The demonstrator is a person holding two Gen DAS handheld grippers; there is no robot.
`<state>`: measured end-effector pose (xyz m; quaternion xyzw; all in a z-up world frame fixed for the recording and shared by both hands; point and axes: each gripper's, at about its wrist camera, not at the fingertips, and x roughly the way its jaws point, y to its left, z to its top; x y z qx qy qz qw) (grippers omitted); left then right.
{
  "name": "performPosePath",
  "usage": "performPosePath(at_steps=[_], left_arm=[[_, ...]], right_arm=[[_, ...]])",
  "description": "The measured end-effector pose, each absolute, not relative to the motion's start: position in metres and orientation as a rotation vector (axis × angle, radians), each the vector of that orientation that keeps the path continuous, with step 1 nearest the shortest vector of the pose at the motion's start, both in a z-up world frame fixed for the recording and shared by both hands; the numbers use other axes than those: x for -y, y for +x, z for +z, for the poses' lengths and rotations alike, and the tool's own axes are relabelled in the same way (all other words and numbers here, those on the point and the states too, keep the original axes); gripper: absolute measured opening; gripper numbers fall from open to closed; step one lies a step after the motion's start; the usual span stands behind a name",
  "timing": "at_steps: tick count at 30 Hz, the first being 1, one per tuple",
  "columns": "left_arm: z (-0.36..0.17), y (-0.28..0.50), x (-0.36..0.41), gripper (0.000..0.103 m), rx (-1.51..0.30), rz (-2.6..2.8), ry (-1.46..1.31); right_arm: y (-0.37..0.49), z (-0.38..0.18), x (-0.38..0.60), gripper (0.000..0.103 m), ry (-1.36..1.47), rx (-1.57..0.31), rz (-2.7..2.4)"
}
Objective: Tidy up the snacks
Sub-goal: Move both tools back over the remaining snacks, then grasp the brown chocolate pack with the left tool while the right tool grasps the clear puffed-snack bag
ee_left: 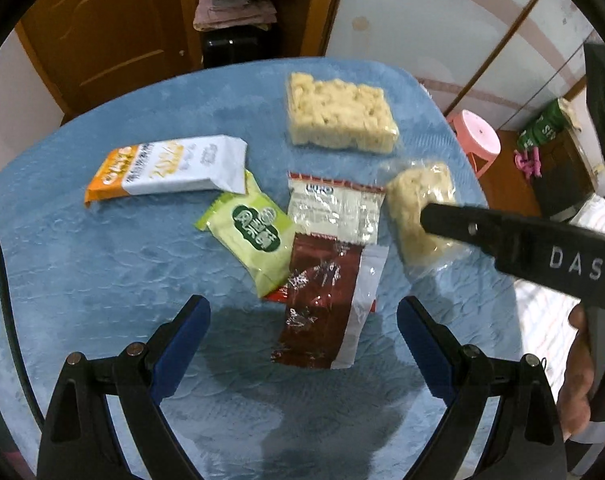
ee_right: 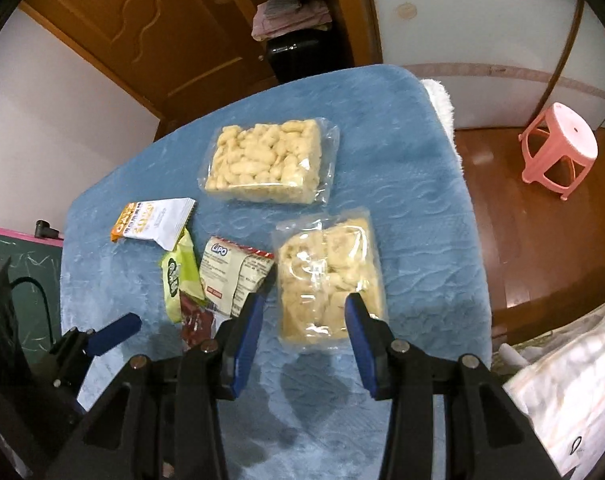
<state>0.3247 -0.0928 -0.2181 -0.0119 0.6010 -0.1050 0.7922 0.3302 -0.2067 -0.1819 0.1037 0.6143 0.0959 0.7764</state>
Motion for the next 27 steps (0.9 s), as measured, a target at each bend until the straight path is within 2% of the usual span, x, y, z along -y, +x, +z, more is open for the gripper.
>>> performPosePath(at_steps=[8, 11, 13, 14, 20, 22, 25, 27], left_arm=[[-0.237, 0.324, 0.098, 0.094, -1.313, -0.207, -0.011], [-0.247, 0.323, 0.099, 0.094, -1.327, -0.185, -0.017], [-0.255, 0.325, 0.098, 0.094, -1.346, -0.17, -0.039], [-0.257, 0.325, 0.094, 0.094, -1.339, -0.162, -0.061], [-0.253, 0.325, 0.086, 0.077, -1.295, -0.127, -0.092], [-0.252, 0.324, 0.086, 0.067, -1.284, -0.123, -0.099], [-0.244, 0.322, 0.082, 0.048, -1.273, -0.13, -0.102], [-0.241, 0.321, 0.076, 0.045, -1.273, -0.135, -0.096]], right_arm=[[0.334, -0.184, 0.203, 0.044, 0.097, -1.29, 0.157], [0.334, -0.188, 0.204, 0.052, 0.089, -1.299, 0.152], [0.334, -0.193, 0.204, 0.053, 0.109, -1.31, 0.168], [0.335, -0.194, 0.205, 0.058, 0.119, -1.309, 0.169], [0.337, -0.207, 0.205, 0.063, 0.134, -1.323, 0.156], [0.337, -0.208, 0.204, 0.064, 0.13, -1.317, 0.155], [0.334, -0.208, 0.204, 0.062, 0.121, -1.304, 0.155], [0.329, -0.207, 0.203, 0.061, 0.112, -1.299, 0.156]])
